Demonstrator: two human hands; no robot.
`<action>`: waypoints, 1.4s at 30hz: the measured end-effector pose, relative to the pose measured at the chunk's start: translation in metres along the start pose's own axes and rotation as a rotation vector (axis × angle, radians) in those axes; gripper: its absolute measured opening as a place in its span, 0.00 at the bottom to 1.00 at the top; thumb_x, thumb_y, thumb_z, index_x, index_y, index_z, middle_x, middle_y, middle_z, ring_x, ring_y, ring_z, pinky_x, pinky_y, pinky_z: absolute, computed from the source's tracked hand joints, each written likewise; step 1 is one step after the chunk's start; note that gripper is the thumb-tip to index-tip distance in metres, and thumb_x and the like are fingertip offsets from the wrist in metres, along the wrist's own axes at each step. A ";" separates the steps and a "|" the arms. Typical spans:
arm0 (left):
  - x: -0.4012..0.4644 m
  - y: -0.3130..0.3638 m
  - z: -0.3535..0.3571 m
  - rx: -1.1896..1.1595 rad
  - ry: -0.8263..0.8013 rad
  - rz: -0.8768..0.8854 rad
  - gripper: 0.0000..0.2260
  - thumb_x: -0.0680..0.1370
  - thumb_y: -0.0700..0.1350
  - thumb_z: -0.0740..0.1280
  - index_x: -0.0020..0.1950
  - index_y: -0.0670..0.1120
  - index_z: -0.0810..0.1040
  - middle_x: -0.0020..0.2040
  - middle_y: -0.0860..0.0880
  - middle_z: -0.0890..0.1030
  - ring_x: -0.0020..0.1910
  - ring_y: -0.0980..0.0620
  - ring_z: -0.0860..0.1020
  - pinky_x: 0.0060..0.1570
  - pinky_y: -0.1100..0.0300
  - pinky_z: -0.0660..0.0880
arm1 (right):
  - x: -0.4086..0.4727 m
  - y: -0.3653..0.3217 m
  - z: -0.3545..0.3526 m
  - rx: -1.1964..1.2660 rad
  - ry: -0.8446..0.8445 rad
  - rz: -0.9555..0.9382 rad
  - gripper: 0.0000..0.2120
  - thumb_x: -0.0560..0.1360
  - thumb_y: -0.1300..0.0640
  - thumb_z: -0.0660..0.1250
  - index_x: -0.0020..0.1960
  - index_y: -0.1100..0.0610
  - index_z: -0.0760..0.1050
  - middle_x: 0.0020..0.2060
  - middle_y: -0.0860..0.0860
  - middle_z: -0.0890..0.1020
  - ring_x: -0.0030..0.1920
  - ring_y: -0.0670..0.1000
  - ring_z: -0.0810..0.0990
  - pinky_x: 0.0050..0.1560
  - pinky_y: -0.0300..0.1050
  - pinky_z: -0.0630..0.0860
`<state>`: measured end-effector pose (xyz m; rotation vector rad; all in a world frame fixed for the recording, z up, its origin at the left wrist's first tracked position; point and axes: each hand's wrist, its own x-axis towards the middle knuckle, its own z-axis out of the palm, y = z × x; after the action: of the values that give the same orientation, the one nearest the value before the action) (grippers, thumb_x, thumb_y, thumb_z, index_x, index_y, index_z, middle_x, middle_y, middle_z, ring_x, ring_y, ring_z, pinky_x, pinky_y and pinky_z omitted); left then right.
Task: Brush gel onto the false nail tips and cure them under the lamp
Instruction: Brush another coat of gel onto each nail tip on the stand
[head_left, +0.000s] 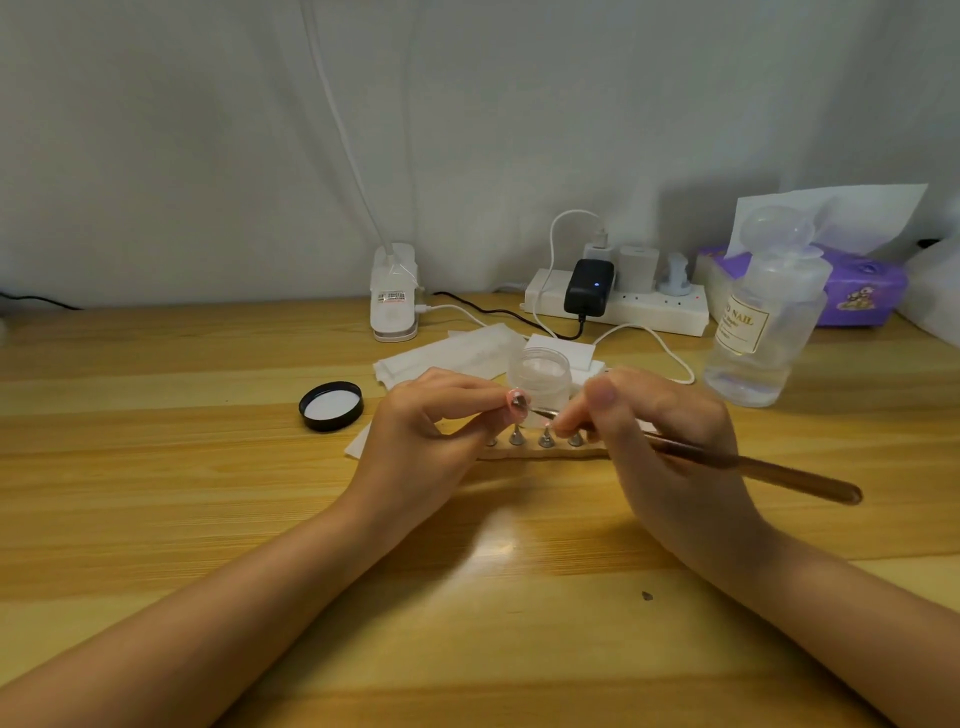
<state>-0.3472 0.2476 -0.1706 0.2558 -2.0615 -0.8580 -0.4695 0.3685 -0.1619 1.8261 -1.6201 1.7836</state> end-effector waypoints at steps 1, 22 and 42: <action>0.000 0.000 0.000 -0.002 0.000 0.000 0.13 0.69 0.44 0.69 0.52 0.48 0.80 0.42 0.59 0.81 0.45 0.60 0.78 0.45 0.66 0.73 | -0.001 0.001 0.000 0.014 0.022 0.013 0.22 0.78 0.51 0.55 0.35 0.62 0.79 0.31 0.50 0.80 0.34 0.44 0.78 0.38 0.39 0.73; 0.000 0.000 0.001 -0.075 0.008 -0.043 0.12 0.69 0.43 0.69 0.52 0.47 0.80 0.43 0.55 0.83 0.44 0.54 0.80 0.45 0.56 0.78 | -0.002 0.001 0.004 0.083 0.127 0.125 0.19 0.77 0.54 0.53 0.37 0.59 0.78 0.33 0.47 0.80 0.37 0.40 0.78 0.41 0.29 0.70; 0.000 -0.002 0.001 -0.023 -0.005 -0.019 0.12 0.70 0.40 0.70 0.53 0.47 0.80 0.43 0.56 0.82 0.46 0.54 0.79 0.47 0.62 0.74 | -0.005 0.000 0.002 0.066 0.128 0.096 0.21 0.77 0.53 0.52 0.34 0.58 0.77 0.30 0.49 0.79 0.35 0.45 0.78 0.41 0.42 0.74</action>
<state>-0.3480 0.2464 -0.1717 0.2618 -2.0556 -0.8937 -0.4664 0.3702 -0.1663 1.6477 -1.6455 1.9720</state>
